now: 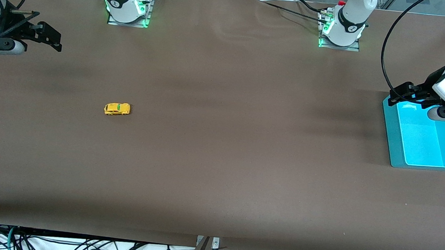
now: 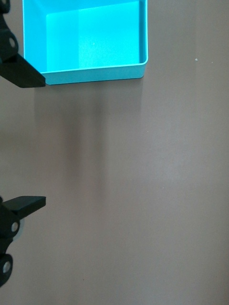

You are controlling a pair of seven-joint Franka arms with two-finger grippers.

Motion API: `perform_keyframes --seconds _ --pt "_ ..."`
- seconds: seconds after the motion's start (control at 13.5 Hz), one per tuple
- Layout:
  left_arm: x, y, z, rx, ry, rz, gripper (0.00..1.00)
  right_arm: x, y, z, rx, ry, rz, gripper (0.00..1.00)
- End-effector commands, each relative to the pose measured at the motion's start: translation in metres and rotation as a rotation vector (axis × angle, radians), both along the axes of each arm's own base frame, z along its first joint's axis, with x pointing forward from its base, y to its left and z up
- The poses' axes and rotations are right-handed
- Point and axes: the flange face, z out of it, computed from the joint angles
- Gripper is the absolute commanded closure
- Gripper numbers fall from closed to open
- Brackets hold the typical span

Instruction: Wind and store yellow beetle car

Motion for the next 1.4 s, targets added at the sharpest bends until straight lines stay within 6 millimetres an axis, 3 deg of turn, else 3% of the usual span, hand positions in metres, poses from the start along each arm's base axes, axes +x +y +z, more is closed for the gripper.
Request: perform_keyframes --seconds 0.0,1.33 --pt "0.0027 -0.0003 0.0057 -0.005 -0.002 -0.021 0.00 -0.0029 -0.0003 0.0045 -0.016 -0.005 -0.008 0.00" --pt "0.0026 -0.0022 0.0050 -0.007 0.000 -0.024 0.00 -0.0069 -0.0079 0.0048 -0.008 -0.001 -0.006 0.00"
